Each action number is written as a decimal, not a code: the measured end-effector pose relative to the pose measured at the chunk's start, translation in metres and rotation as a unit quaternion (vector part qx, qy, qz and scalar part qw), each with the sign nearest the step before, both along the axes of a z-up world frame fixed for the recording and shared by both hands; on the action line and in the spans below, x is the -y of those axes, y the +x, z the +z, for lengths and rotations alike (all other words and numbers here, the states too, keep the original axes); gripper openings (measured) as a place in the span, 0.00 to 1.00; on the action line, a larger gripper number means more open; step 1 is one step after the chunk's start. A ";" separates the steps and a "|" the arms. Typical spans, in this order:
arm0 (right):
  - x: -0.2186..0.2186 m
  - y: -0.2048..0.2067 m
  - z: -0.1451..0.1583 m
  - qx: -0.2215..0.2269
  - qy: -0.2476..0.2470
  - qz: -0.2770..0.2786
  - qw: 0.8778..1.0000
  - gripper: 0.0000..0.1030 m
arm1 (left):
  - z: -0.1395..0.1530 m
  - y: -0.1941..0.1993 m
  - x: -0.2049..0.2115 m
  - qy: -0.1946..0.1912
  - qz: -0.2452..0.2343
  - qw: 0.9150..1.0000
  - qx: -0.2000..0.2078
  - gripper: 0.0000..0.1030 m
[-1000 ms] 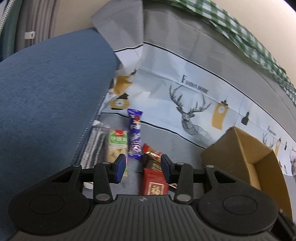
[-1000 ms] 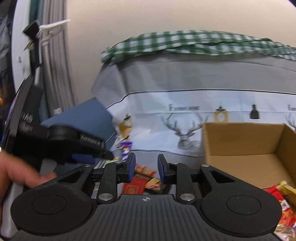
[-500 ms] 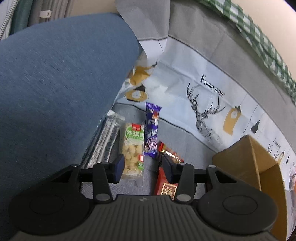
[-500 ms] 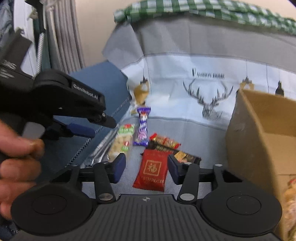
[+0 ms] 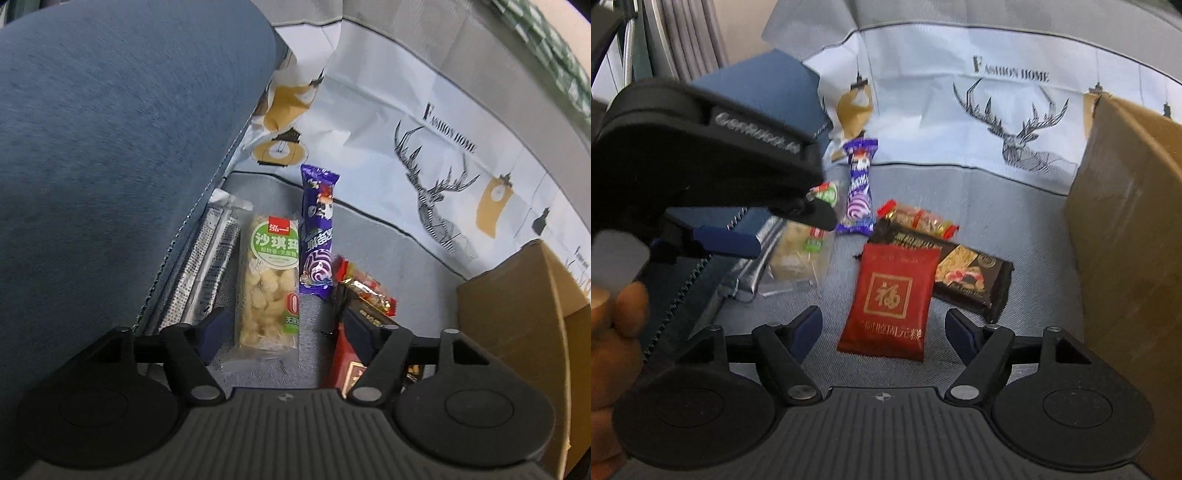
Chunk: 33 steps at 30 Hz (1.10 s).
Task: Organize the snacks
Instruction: 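Lower both grippers toward the remaining snacks on the sofa cushion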
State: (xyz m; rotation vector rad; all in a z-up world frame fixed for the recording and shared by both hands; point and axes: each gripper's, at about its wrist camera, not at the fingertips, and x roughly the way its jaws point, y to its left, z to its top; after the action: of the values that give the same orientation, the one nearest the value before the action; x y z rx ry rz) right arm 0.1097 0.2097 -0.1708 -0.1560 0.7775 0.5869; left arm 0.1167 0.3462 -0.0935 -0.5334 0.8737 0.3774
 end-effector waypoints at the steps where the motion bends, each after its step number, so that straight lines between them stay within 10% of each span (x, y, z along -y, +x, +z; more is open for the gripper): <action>1: -0.002 0.001 -0.002 -0.001 -0.005 0.000 1.000 0.73 | -0.003 0.003 0.000 0.002 0.000 1.000 -0.005 0.75; 13: 0.002 -0.001 0.000 0.022 -0.031 0.006 0.999 0.42 | -0.019 0.018 0.003 0.033 -0.013 0.999 -0.042 0.72; 19: 0.012 -0.011 0.008 0.016 -0.027 0.013 0.999 0.28 | -0.020 0.015 0.005 0.054 -0.019 0.997 -0.053 0.40; 27: 0.022 -0.013 0.008 0.009 -0.016 0.001 1.000 0.29 | -0.009 -0.007 0.005 0.026 -0.026 0.998 -0.048 0.39; 33: 0.019 -0.007 0.009 0.013 0.002 -0.009 1.000 0.58 | -0.006 -0.008 0.004 0.010 -0.026 0.999 -0.041 0.50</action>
State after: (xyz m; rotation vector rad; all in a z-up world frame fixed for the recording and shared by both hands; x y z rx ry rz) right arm 0.1028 0.1911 -0.1622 -0.1530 0.7518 0.5671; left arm 0.1089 0.3426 -0.0991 -0.4791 0.9608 0.3614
